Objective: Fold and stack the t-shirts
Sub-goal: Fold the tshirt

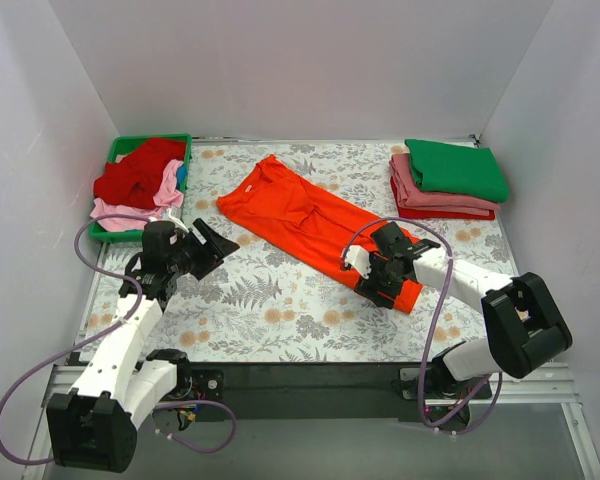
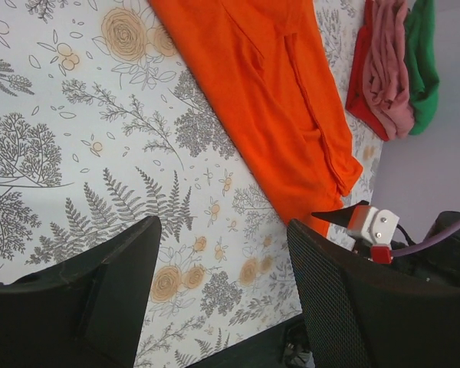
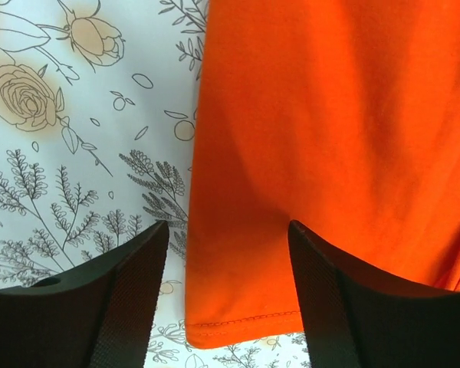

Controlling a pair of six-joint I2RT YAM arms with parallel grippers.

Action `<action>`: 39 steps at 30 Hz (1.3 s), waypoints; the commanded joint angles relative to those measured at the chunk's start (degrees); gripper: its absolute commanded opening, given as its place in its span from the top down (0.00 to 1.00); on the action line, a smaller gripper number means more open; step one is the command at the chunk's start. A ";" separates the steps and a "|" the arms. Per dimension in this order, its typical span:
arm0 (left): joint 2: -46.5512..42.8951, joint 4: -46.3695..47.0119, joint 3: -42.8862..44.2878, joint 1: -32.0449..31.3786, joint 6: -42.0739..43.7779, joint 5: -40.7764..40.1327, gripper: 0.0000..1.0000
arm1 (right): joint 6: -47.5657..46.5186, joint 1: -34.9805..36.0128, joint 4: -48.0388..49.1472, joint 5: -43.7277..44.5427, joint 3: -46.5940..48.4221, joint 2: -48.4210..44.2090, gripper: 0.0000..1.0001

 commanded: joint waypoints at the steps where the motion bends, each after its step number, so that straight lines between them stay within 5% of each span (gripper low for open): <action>1: -3.81 -1.02 -2.10 -0.26 -0.34 1.34 0.34 | 1.58 2.76 5.16 6.09 -2.43 -1.91 0.32; 10: -7.42 -3.84 -1.76 -0.26 1.85 2.13 0.34 | 4.13 10.13 2.71 4.80 -4.99 -0.68 0.94; 16: -7.95 -2.52 -0.26 -0.26 7.03 6.35 0.34 | 3.52 21.38 -2.92 -8.46 0.19 -0.24 0.99; 21: -8.30 -2.96 0.62 -0.26 9.41 9.16 0.34 | 2.03 28.77 -9.75 -15.33 13.98 11.08 0.98; 23: -9.61 -3.83 0.97 -0.26 10.99 10.13 0.34 | 0.45 28.69 -13.10 -19.11 17.94 13.90 0.89; 24: -10.05 -4.19 1.06 -0.26 11.78 10.40 0.34 | -1.56 28.69 -15.90 -20.08 19.61 13.48 0.73; 26: -11.19 -4.37 0.80 -0.26 13.97 11.97 0.34 | -4.46 27.90 -18.64 -22.89 19.71 9.81 0.59; 29: -10.85 -2.36 -0.25 -0.35 15.39 17.92 0.33 | -7.46 20.72 -21.11 -26.32 16.38 1.65 0.43; 33: -7.00 2.57 -2.19 -3.06 14.07 24.54 0.33 | -14.30 2.47 -22.69 -27.30 9.79 -9.62 0.28; 37: -1.65 4.07 -0.35 -19.55 14.68 15.26 0.34 | -30.02 -9.78 -25.42 -26.16 -0.30 -19.47 0.23; 39: 1.61 4.95 1.40 -32.57 16.08 9.81 0.34 | -41.45 -17.66 -29.19 -28.42 -1.91 -21.33 0.22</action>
